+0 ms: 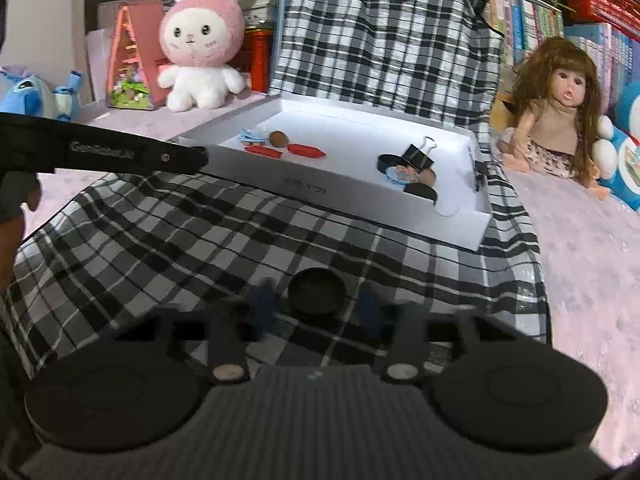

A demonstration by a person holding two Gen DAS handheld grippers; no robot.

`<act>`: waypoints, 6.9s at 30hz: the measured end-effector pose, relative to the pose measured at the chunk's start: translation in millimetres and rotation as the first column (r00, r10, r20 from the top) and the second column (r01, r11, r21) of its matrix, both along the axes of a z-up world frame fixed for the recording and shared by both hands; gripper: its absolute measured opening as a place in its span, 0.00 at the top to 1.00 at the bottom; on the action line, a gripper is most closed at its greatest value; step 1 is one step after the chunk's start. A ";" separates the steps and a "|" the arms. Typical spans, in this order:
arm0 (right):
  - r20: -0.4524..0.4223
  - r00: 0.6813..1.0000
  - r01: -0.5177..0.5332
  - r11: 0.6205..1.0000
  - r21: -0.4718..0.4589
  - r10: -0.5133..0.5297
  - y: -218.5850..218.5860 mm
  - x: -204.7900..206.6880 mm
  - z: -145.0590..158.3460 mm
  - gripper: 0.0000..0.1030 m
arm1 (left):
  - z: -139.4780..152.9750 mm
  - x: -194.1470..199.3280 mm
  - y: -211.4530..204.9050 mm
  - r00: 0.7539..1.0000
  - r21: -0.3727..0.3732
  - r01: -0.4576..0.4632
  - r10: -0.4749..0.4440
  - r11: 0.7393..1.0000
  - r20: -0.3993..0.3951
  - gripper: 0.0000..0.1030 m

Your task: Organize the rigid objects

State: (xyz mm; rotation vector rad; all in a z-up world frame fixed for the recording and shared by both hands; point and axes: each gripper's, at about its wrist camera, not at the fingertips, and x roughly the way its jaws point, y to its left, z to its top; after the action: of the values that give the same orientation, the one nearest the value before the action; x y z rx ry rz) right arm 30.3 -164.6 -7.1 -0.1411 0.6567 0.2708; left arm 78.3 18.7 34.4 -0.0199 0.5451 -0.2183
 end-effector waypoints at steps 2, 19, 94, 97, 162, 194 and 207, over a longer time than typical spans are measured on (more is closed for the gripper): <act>-0.002 1.000 0.005 1.000 0.025 -0.005 -3.0 4.0 5.3 0.64 | 4.2 4.4 1.2 1.000 -0.004 0.003 -0.003 1.000 0.004 0.71; -0.111 0.983 0.161 0.975 0.155 -0.145 -25.5 153.2 78.3 0.64 | 56.1 141.0 7.1 0.992 -0.113 0.029 -0.043 0.993 -0.118 0.71; 0.013 0.987 0.159 0.980 0.119 -0.162 -15.5 162.8 54.5 0.17 | 15.2 147.1 -15.6 0.999 0.017 -0.008 0.009 1.000 -0.034 0.28; 0.052 0.985 0.159 0.980 0.119 -0.166 -17.2 144.2 60.4 0.14 | 20.7 128.3 -13.9 1.000 0.021 -0.003 0.003 1.000 -0.006 0.23; -0.030 0.965 0.260 0.964 0.045 -0.259 -29.5 53.8 -16.0 0.00 | -45.6 40.0 -3.8 0.987 0.100 -0.111 0.121 0.989 -0.104 0.00; -0.032 0.965 0.261 0.964 0.051 -0.259 -29.0 53.7 -16.7 0.00 | -45.9 40.5 -3.9 0.987 0.101 -0.110 0.121 0.989 -0.104 0.00; -0.032 0.965 0.261 0.964 0.051 -0.260 -29.4 53.7 -17.0 0.00 | -46.1 40.6 -3.6 0.987 0.101 -0.110 0.120 0.989 -0.104 0.00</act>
State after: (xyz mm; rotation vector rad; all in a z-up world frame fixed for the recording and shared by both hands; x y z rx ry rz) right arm 84.0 -194.0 -24.1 0.0025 0.6842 0.0371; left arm 118.9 15.1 -11.7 0.0292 0.6620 -0.0783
